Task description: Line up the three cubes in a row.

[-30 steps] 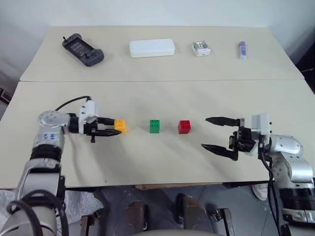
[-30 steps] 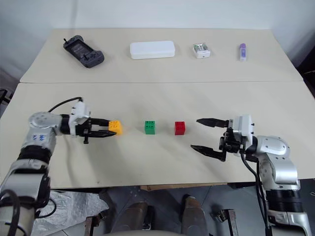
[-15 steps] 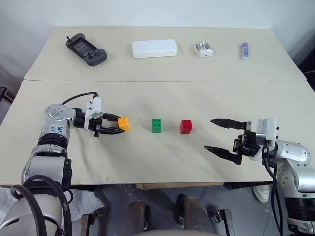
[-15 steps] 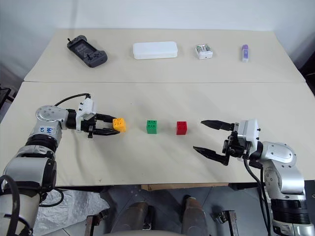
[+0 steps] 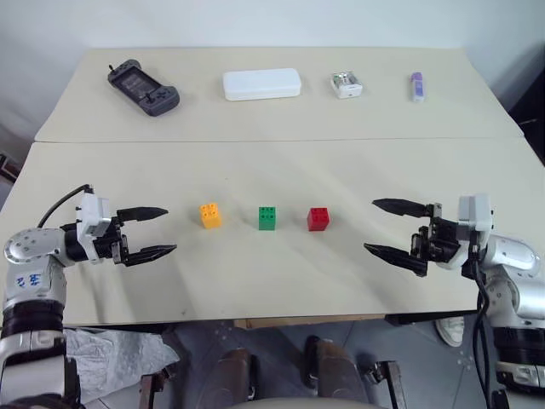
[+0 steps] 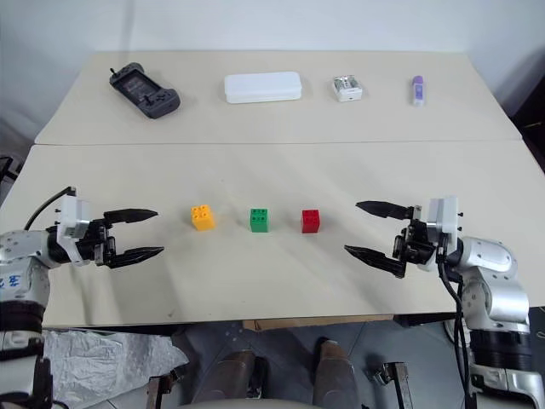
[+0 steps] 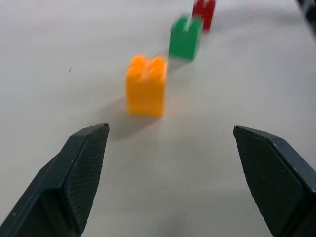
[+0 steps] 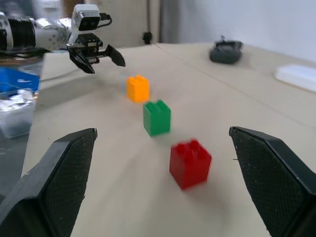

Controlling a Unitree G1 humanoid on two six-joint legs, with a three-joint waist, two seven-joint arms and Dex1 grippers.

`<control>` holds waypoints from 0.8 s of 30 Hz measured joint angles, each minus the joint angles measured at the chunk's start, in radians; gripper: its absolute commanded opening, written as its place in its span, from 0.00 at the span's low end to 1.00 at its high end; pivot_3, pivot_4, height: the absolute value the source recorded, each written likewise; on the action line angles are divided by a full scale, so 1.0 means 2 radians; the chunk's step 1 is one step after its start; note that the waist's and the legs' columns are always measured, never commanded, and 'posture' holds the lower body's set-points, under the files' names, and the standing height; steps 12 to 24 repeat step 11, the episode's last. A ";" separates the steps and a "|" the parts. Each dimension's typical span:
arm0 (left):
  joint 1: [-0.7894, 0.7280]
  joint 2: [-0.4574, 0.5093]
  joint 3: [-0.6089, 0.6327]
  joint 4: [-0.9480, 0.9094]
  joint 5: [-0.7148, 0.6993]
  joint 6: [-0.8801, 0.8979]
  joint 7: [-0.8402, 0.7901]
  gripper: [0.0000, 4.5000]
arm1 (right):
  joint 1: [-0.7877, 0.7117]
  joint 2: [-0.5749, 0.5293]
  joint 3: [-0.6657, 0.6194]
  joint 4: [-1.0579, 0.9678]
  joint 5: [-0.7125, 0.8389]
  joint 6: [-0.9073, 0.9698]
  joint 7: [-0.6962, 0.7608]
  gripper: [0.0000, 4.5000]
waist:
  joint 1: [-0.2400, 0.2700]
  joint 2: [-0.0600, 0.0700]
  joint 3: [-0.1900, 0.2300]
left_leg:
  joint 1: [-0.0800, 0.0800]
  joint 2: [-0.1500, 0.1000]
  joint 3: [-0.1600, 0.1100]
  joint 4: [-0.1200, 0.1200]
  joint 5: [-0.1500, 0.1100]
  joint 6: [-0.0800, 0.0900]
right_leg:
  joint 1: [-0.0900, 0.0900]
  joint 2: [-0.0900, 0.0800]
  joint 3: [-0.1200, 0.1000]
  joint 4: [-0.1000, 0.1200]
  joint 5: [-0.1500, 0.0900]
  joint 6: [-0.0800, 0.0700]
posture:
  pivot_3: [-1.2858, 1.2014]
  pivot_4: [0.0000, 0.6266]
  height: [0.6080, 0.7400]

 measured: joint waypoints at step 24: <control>0.012 -0.001 -0.002 -0.047 0.000 0.004 0.033 0.95 | -0.077 0.003 0.032 0.109 -0.028 -0.030 0.062 1.00 | -0.003 0.000 0.000 | 0.000 -0.001 0.001 -0.001 0.000 0.000 | -0.001 0.000 -0.001 0.000 0.000 0.000 | 0.52 0.24 1.00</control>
